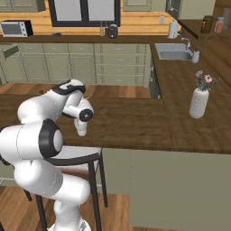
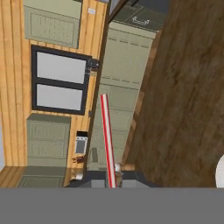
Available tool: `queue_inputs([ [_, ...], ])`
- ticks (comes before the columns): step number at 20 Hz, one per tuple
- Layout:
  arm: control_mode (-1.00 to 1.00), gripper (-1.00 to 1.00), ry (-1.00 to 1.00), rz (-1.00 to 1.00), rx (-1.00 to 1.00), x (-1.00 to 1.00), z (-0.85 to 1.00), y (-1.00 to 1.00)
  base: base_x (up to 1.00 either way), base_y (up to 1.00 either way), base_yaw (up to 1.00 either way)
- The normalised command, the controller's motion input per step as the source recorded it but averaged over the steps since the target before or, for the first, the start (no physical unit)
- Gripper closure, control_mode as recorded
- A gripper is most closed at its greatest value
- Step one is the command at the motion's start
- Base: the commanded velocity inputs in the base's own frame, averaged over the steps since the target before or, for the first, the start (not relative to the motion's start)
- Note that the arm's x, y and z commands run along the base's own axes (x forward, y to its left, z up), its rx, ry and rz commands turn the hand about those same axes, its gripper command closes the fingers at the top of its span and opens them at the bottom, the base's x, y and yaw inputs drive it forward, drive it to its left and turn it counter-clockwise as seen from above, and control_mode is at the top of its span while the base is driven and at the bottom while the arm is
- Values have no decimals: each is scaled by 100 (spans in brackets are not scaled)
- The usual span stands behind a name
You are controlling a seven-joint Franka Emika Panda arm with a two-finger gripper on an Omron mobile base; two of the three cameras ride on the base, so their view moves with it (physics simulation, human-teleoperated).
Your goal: Take a straw from the drawer in front and place it inside the glass cup on the dining counter.
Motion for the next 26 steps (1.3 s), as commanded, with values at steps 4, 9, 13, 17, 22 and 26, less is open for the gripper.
queue_inputs([
  [4, -100, 100, -6, 0, 0, 13, -1, 2, 0, 0, 0],
  [9, -100, 100, -8, 0, 0, 3, 29, 0, 0, 0, 0],
  [13, -100, 100, -1, 0, 0, -17, 45, 0, 0, 0, 0],
  [17, -100, 100, 0, 0, 0, -10, 40, 0, 0, 0, 0],
  [22, -100, 100, 0, 0, 0, 0, 35, -4, 0, 0, 0],
  [26, -100, 100, 0, 0, 0, 24, 1, -13, 0, 0, 0],
])
